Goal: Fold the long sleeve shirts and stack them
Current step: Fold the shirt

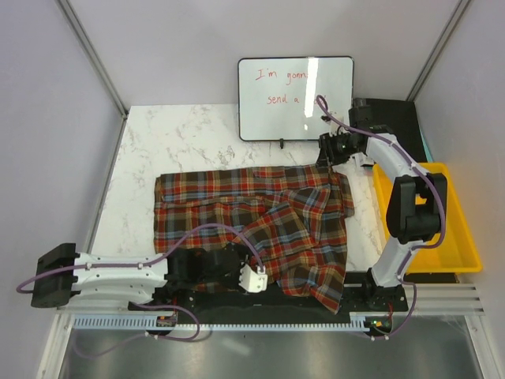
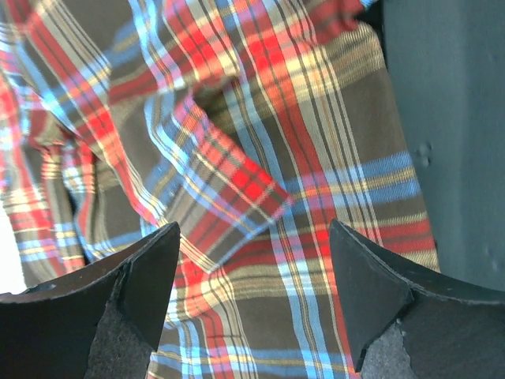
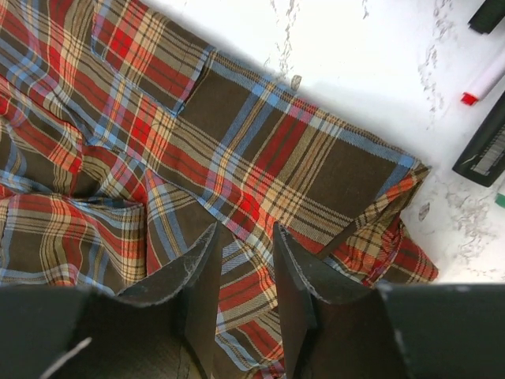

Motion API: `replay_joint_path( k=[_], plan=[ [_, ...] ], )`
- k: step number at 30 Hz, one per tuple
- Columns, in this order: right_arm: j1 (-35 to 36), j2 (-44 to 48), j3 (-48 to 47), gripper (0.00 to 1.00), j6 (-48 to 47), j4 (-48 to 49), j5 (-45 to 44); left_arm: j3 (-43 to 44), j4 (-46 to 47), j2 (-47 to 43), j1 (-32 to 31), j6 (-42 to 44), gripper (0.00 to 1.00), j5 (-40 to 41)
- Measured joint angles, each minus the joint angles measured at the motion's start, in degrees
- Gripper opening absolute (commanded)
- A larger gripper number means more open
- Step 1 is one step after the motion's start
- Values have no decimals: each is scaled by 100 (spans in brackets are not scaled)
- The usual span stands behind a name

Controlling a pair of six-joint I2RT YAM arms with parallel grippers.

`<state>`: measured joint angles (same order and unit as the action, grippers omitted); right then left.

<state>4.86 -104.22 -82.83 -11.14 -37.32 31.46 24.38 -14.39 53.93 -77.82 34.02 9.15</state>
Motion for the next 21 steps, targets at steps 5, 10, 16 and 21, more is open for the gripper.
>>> replay_joint_path(
  k=[5,10,16,21],
  plan=[
    [149,-66,20,37,-4,0,7,-4,533,457,-251,-118,76,444],
    [400,-92,68,35,-42,20,37,15,887,1104,-267,-223,54,706],
    [605,-155,343,34,-212,2,48,468,516,1152,-13,-328,2,737],
    [619,-459,369,33,-417,-57,39,1604,-455,789,1163,-511,2,-118]
  ],
)
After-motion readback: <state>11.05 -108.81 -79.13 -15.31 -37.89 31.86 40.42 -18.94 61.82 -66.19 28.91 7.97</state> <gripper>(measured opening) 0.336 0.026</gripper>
